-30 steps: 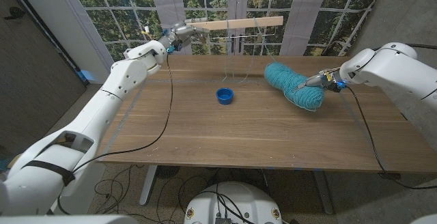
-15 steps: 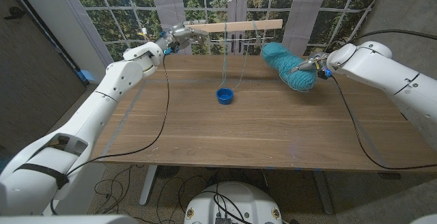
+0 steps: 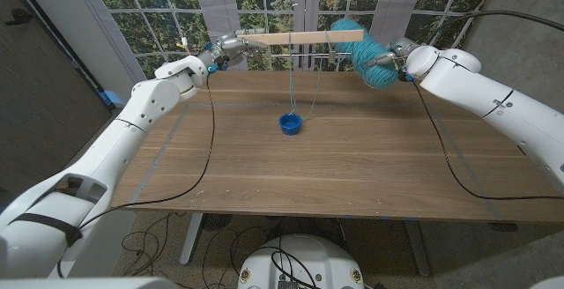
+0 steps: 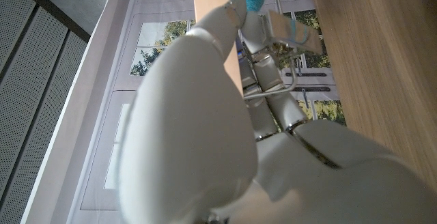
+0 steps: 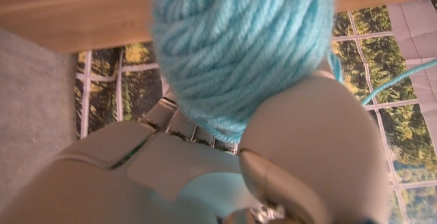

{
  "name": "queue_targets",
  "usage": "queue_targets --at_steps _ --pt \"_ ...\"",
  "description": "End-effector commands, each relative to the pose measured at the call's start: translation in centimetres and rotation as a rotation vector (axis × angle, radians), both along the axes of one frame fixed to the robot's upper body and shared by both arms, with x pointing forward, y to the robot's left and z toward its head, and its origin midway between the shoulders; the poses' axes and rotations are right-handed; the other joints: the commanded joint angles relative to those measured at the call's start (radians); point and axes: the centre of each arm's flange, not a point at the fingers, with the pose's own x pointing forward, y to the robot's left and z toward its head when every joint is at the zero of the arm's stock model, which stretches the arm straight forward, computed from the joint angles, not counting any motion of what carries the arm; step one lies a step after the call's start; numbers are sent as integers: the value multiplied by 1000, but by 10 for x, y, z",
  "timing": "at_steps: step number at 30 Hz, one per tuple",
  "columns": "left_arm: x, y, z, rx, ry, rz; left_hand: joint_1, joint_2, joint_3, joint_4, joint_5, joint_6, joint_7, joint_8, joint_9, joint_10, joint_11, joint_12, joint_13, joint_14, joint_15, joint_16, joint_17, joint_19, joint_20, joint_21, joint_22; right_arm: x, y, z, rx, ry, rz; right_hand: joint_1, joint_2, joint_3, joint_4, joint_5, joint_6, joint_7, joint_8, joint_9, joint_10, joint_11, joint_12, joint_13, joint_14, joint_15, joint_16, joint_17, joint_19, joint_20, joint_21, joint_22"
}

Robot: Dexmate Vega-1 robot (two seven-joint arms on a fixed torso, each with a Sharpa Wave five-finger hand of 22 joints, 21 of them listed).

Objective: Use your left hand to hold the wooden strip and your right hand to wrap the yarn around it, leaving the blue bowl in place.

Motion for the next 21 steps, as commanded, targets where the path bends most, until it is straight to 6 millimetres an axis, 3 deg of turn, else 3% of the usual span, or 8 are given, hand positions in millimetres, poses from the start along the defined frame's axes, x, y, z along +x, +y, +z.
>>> queue_targets --at_steps 1,9,21 --pt "-1 4 -6 15 16 2 1 9 66 53 8 1 7 -2 4 0 -6 -4 2 107 -111 6 6 55 -122 7 1 -23 39 50 -115 -183 -4 216 219 25 35 6 181 -184 3 1 110 -114 2 -3 -15 -104 -13 -1 3 -38 11 2" --pt "-4 6 -8 37 24 11 1 8 67 53 9 0 9 -2 4 -1 -4 -4 3 109 -110 6 5 54 -122 6 1 -45 64 75 -194 -272 11 216 219 23 37 8 184 -189 3 0 111 -121 0 -4 -20 -106 -22 -6 9 -42 15 1" --pt "-4 8 -12 64 43 55 1 7 67 52 11 -1 8 -2 4 -1 -5 -4 5 109 -110 6 5 54 -122 5 1 -77 107 96 -317 -394 66 219 218 19 40 12 186 -198 2 -3 113 -131 -2 -2 -27 -109 -39 -15 12 -50 19 0"
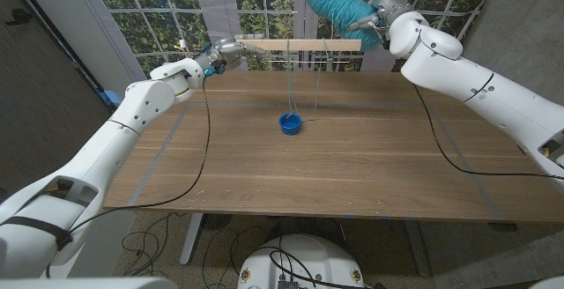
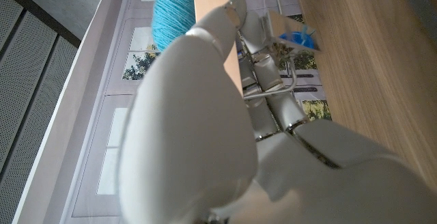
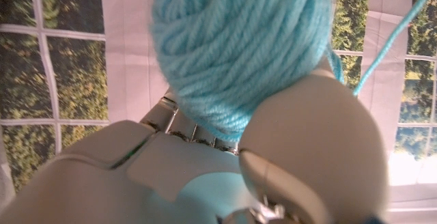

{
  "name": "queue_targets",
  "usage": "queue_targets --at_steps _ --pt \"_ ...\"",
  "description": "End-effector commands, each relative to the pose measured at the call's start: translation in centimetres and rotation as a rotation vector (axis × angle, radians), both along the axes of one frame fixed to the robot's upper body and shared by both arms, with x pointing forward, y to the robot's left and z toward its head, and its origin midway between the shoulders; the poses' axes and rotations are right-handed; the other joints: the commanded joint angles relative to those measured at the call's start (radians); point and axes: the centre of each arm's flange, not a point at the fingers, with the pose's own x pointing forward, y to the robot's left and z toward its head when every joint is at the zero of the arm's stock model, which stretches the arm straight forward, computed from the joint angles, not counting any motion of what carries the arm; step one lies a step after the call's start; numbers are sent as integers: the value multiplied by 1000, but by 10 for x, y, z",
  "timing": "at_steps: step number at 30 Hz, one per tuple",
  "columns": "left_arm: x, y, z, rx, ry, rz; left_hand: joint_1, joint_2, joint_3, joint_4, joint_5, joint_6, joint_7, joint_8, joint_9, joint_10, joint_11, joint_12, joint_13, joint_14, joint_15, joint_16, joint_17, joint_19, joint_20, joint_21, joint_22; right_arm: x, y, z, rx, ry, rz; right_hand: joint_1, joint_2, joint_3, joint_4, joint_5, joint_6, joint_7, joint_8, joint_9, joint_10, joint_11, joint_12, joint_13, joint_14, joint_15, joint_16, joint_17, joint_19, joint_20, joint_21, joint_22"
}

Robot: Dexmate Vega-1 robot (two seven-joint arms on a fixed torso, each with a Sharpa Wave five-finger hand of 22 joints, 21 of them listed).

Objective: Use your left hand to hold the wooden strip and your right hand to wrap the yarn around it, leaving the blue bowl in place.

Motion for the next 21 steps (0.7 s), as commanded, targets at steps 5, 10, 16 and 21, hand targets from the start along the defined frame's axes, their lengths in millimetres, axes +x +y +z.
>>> queue_targets --at_steps 5,10,16,21 --pt "0 4 -5 16 17 60 1 7 63 57 6 0 11 -2 4 -2 -5 -4 5 108 -110 7 1 54 -124 5 4 -51 56 32 -186 -185 24 216 220 21 29 7 188 -200 3 0 121 -130 4 1 -3 -114 -13 -5 9 -57 7 0" --pt "0 7 -6 6 18 75 1 7 64 57 7 0 11 -2 4 -2 -8 -4 6 109 -110 8 1 54 -124 5 4 -68 67 37 -222 -229 13 216 220 18 32 9 193 -207 4 -2 122 -139 3 1 -6 -114 -21 -9 6 -60 7 -1" --pt "5 11 -5 -4 23 95 1 7 65 56 8 0 10 -2 4 -1 -7 -4 5 108 -110 7 1 54 -123 4 4 -86 73 38 -244 -263 -9 218 223 18 34 11 194 -210 3 -4 125 -151 1 0 -6 -117 -29 -14 1 -61 7 -1" --pt "9 13 -2 5 23 108 0 7 65 57 9 0 10 -2 4 0 -6 -3 6 109 -109 7 0 55 -123 4 4 -103 74 36 -251 -259 -29 219 223 16 36 13 195 -210 4 -5 130 -154 0 -3 -5 -117 -36 -17 -2 -63 7 -2"
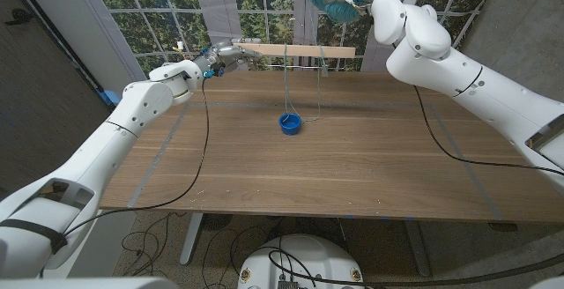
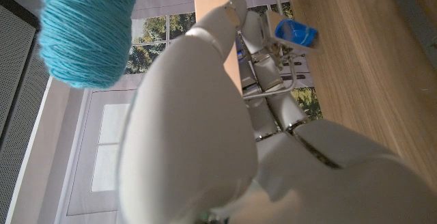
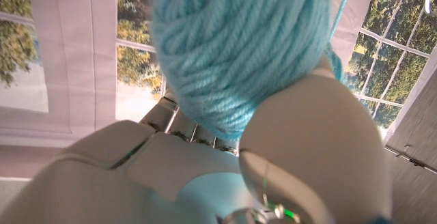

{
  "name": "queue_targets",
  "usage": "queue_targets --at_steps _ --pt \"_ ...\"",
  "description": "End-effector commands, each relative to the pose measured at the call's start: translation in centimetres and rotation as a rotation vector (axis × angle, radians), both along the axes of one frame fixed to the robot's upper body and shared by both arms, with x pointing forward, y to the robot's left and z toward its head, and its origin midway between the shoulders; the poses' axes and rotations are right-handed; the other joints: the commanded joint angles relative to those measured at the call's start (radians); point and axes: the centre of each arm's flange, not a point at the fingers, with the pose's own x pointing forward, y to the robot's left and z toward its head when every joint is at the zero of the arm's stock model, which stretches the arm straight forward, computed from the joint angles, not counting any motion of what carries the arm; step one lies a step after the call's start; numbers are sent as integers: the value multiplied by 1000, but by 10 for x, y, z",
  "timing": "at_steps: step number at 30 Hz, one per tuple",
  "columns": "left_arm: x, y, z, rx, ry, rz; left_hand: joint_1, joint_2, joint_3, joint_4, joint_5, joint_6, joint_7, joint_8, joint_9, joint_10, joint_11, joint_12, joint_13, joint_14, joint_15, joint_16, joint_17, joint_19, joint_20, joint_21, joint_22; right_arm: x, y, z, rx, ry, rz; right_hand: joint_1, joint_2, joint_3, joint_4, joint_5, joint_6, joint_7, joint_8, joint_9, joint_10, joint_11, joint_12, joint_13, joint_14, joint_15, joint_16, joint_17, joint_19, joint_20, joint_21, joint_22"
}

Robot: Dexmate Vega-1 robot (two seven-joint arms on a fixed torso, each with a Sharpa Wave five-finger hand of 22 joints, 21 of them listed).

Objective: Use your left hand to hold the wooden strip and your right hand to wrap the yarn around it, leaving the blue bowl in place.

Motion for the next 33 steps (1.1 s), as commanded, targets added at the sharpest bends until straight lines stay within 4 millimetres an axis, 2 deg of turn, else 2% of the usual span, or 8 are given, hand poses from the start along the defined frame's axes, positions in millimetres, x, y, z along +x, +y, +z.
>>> queue_targets --at_steps 1,7,17,25,33 --pt "8 6 4 -17 7 29 0 7 65 57 6 2 2 -2 4 -1 -7 -4 6 109 -109 5 3 55 -123 4 5 -43 12 3 -43 -37 -40 219 223 24 28 5 201 -205 6 -1 140 -143 2 2 -3 -117 -8 0 -2 -63 4 3" --pt "11 7 7 -2 0 35 0 7 65 57 7 4 2 -1 4 0 -7 -5 5 108 -110 4 2 56 -123 4 5 -62 9 0 -44 26 -45 221 224 23 30 7 201 -206 7 -1 143 -150 0 -1 -3 -117 -16 -3 -5 -63 4 3" --pt "15 4 11 0 1 26 0 6 66 57 8 2 2 -2 4 -1 -7 -5 5 109 -110 5 3 56 -123 4 5 -94 -10 -7 -23 199 -8 228 228 23 30 8 193 -201 3 -1 139 -141 -4 0 2 -120 -23 -6 -8 -62 5 2" --pt "21 -2 15 13 2 23 0 6 66 56 9 5 4 -1 4 -1 -7 -5 5 107 -111 4 3 57 -123 3 4 -105 -36 -14 10 384 73 231 229 21 32 8 186 -194 0 -3 131 -134 -12 -3 7 -118 -25 -5 -8 -60 7 2" --pt "26 -6 19 13 6 15 -1 6 66 57 10 4 2 -1 4 -1 -5 -6 5 110 -111 6 4 57 -123 2 4 -115 -52 -25 -4 494 166 232 231 16 34 6 181 -189 -1 -5 132 -123 -18 -9 26 -116 -17 2 4 -57 14 3"
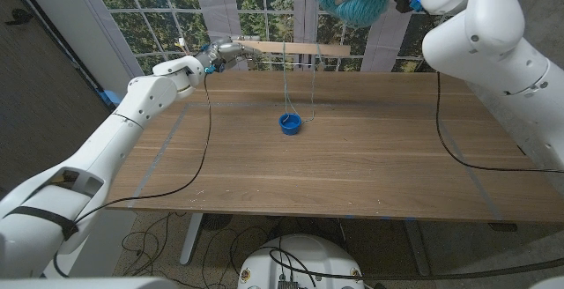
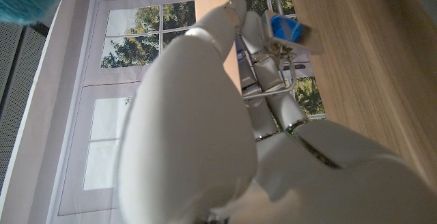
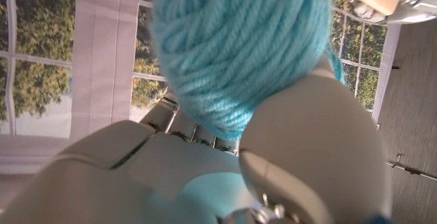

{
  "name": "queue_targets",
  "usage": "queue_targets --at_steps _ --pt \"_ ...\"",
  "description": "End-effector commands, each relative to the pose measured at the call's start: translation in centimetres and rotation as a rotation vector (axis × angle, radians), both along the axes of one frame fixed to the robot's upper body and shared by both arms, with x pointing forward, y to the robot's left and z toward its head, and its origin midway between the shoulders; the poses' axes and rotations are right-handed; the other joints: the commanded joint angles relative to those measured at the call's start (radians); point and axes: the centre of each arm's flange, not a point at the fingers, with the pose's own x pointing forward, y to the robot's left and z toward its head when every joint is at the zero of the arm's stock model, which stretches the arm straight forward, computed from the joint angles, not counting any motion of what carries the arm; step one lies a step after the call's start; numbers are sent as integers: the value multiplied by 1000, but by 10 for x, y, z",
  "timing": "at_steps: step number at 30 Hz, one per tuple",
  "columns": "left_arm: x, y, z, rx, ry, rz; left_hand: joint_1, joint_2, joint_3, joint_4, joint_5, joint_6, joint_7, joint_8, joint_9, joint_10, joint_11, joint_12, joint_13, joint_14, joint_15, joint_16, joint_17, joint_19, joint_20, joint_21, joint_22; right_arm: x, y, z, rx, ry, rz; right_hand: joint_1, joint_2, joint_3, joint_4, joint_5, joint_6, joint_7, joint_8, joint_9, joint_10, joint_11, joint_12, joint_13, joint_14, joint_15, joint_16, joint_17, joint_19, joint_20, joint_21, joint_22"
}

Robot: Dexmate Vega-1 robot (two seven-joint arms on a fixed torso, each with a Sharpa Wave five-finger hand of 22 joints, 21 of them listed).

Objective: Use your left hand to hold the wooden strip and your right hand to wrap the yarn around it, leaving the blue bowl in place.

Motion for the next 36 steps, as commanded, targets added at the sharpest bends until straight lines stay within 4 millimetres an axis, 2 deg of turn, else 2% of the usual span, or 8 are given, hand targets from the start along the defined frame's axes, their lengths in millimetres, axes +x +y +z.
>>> queue_targets --at_steps 1,17,26,36 --pt "8 -6 6 13 5 -5 4 9 66 56 5 3 5 -1 4 -1 -5 -6 3 111 -109 8 5 57 -123 2 4 -22 -24 -17 0 195 142 231 232 23 28 2 186 -183 3 0 133 -122 -6 0 17 -121 8 6 8 -53 7 3" --pt "15 -15 11 10 9 -13 3 9 67 57 6 2 4 -2 4 0 -7 -6 3 110 -110 7 5 58 -123 2 4 -22 -27 -49 -143 492 304 234 233 16 31 -3 184 -161 4 -1 138 -116 -16 -8 46 -115 24 19 18 -40 17 4" --pt "13 -21 17 6 -6 -20 3 9 67 56 7 3 3 -1 4 -1 -6 -6 4 109 -111 6 5 58 -123 1 4 -6 -26 -80 -180 594 325 234 233 10 32 -6 183 -152 4 -2 137 -104 -20 -7 60 -110 37 29 17 -32 20 5" --pt "11 -29 24 3 -10 -29 3 9 67 57 8 3 4 -1 4 0 -7 -6 3 112 -109 7 3 59 -123 2 4 21 -23 -113 -151 644 266 238 232 8 31 -7 183 -148 4 -2 140 -96 -23 -6 64 -110 43 35 17 -31 23 6"
